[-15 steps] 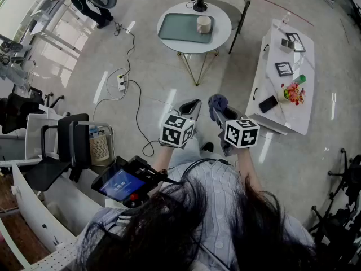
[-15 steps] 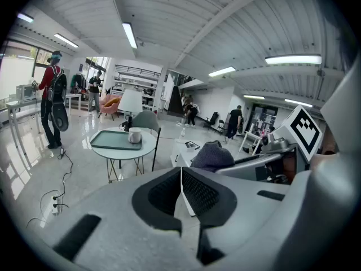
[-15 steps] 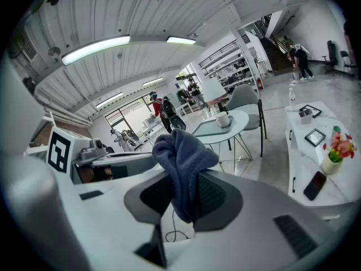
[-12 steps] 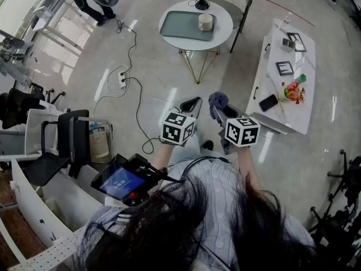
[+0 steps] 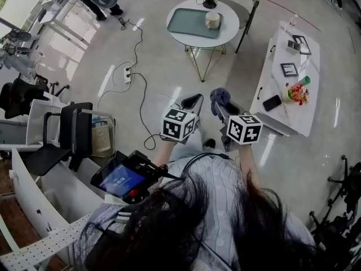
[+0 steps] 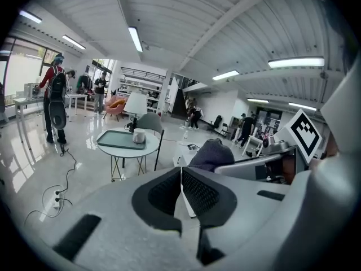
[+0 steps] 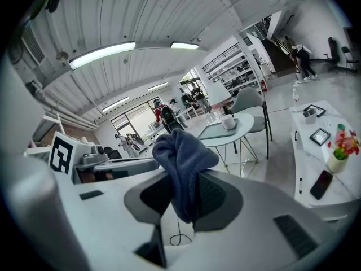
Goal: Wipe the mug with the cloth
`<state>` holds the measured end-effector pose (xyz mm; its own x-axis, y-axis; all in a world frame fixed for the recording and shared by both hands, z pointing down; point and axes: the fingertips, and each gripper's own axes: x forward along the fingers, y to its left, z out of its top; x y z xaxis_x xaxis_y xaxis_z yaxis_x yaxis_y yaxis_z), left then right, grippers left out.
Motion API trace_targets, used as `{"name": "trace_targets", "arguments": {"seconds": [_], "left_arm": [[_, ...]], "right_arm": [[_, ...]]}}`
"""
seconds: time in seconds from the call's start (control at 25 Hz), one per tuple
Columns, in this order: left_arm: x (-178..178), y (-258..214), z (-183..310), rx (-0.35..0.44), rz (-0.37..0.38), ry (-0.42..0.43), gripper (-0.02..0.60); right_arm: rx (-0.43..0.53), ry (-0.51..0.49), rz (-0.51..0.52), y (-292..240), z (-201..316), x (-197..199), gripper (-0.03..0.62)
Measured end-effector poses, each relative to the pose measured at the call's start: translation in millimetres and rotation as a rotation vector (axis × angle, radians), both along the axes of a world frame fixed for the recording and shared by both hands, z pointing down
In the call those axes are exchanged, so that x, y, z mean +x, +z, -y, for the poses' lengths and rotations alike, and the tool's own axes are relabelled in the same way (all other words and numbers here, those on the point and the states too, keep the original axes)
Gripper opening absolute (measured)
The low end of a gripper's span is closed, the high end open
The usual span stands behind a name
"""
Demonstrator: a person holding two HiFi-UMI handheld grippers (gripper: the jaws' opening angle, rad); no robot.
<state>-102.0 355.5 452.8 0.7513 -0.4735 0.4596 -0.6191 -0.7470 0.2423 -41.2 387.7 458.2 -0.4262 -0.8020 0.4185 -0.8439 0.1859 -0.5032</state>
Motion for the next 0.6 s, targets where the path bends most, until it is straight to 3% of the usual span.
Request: {"name": "trace_targets", "arguments": {"seconds": [0.28,0.6], "left_arm": [[-8.0,4.2,15.6,0.003,0.003,-0.02,0.021],[0.8,11.7,67.3,0.007,-0.001,-0.003,0.021]], "right_arm": [[-0.011,-0.037,-0.016,4.5,17.8,-6.9,0.098],[-0.039,-0.026,-0.012,15.1,65.0,1.7,0.098]]}}
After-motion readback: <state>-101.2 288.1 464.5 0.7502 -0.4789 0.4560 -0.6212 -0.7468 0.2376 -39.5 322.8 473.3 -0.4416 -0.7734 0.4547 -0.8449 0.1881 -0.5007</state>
